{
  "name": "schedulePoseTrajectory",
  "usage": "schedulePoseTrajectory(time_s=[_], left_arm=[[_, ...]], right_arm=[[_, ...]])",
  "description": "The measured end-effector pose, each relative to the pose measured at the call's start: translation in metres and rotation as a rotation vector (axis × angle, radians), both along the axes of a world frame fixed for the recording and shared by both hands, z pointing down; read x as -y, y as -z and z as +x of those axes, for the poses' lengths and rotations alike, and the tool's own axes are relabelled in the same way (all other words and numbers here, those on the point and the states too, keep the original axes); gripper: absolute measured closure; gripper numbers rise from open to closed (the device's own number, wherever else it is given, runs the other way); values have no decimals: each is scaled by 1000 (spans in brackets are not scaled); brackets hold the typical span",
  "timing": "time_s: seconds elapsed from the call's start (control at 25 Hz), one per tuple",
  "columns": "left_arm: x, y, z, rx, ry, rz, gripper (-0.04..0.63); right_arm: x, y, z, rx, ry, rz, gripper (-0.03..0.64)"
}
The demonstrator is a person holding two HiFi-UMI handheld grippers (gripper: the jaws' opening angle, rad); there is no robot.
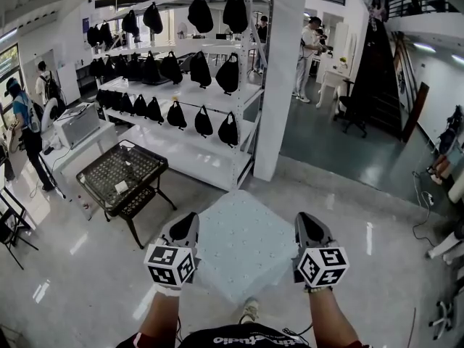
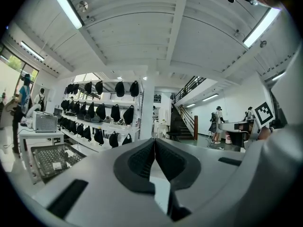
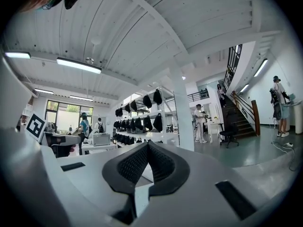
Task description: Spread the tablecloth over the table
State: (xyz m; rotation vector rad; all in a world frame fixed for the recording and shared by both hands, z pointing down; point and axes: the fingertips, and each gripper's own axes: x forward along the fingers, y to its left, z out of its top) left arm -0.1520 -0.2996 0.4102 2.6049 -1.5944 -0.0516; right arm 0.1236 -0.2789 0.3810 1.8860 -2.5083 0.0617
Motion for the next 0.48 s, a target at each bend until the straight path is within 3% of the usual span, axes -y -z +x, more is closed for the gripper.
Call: schedulePoseTrajectory(time_s=[0.48], left_arm=[[2, -4, 2, 38, 17, 6, 577]], right_arm=[[2, -3, 2, -12, 1, -3, 592]])
